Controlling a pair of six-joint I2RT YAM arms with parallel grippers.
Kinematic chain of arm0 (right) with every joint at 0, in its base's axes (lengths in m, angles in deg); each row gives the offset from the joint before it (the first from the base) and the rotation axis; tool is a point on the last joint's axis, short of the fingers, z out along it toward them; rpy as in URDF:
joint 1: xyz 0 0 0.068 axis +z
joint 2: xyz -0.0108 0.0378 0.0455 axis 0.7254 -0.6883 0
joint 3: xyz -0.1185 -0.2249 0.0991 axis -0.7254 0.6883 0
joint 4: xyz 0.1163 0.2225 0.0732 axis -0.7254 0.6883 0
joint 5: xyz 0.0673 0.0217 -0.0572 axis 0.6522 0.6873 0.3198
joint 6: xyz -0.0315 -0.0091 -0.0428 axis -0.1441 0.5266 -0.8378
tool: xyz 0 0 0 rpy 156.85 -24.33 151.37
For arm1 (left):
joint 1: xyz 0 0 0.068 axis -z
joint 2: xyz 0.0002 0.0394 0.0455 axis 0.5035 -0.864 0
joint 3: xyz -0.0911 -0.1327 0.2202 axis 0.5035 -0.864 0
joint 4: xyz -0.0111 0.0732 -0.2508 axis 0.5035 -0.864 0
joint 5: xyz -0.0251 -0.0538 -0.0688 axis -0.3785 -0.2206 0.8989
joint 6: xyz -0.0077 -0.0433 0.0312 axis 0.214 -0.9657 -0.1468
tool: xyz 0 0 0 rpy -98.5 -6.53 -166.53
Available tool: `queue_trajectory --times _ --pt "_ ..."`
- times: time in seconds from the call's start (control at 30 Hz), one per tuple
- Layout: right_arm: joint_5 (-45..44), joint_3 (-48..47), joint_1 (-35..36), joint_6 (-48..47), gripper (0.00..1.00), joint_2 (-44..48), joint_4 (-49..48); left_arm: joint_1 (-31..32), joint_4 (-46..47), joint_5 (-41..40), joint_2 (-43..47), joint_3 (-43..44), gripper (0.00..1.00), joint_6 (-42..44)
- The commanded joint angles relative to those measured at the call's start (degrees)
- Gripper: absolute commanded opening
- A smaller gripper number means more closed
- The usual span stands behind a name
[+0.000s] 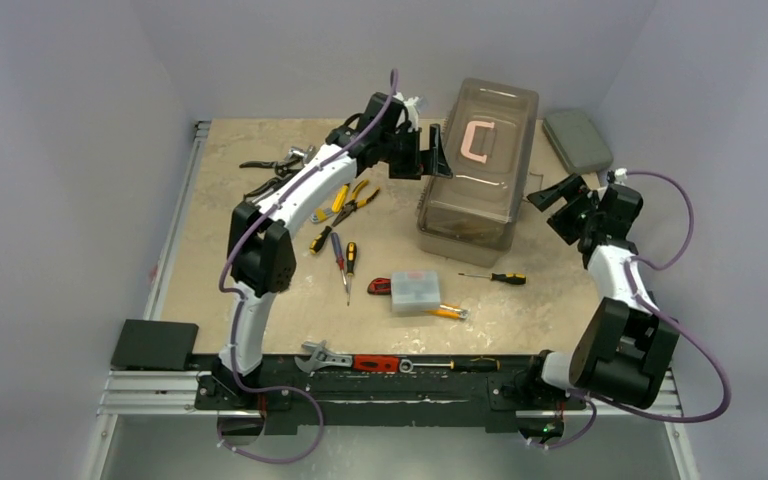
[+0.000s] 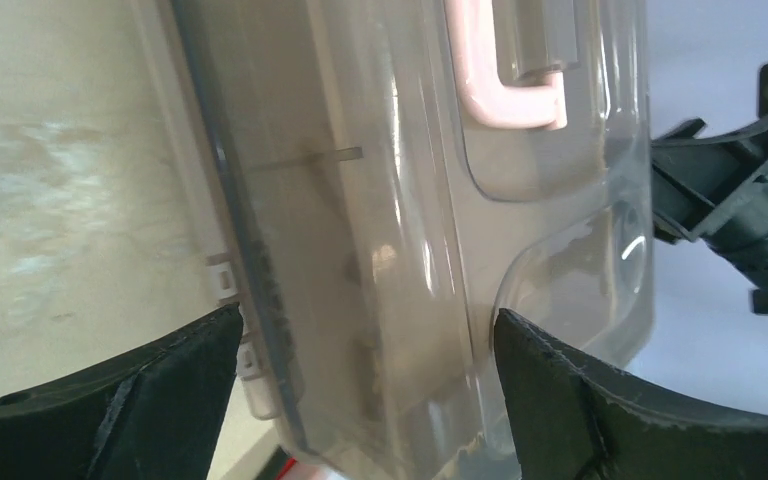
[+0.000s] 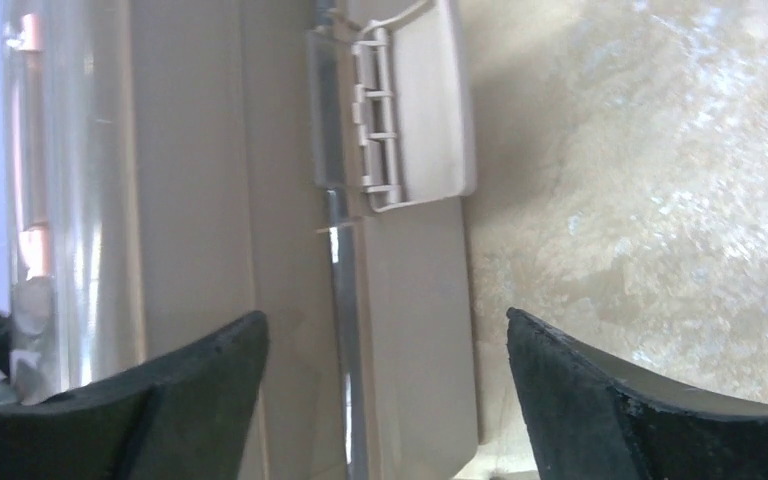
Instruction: Pack the tool kit
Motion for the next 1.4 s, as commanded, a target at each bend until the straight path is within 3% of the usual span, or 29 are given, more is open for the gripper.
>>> queue_trajectory --times 0.0,0.07,0.3,0.73,1.03,1.13,1.27,1.37 --pt "7.73 -6.1 -0.13 -2.67 0.92 -1.5 1.18 -1.38 3.64 4.27 -2.94 3.54 0.92 -4.44" --pt "10.92 -6.94 -0.13 -0.31 0.99 -2.68 -1.56 -2.01 4.59 5.67 -4.44 3.9 0.92 -6.49" --pt "18.16 -13.27 -0.07 3.88 0.99 -11.05 -7.22 -2.72 10.05 9.52 -6.82 2.58 0.93 -11.73" --pt "27.88 -14.58 1.54 24.29 0.99 -25.81 -37.35 -5.61 14.58 12.29 -5.17 -5.78 0.5 -14.49" --pt "28.51 -11.72 2.16 31.93 0.99 -30.21 -46.78 -6.25 17.23 13.49 -4.01 -9.87 0.47 -14.6" --pt "28.0 -11.46 2.15 32.29 0.99 -30.68 -46.55 -6.21 17.12 13.69 -4.0 -10.09 0.47 -14.24" --pt "25.87 -12.26 2.18 24.39 0.99 -30.5 -37.04 -6.23 17.4 13.89 -4.16 -10.31 0.47 -14.26" --pt "26.07 -11.78 2.19 24.56 0.99 -31.75 -37.8 -6.21 17.66 13.98 -4.43 -10.29 0.47 -14.35"
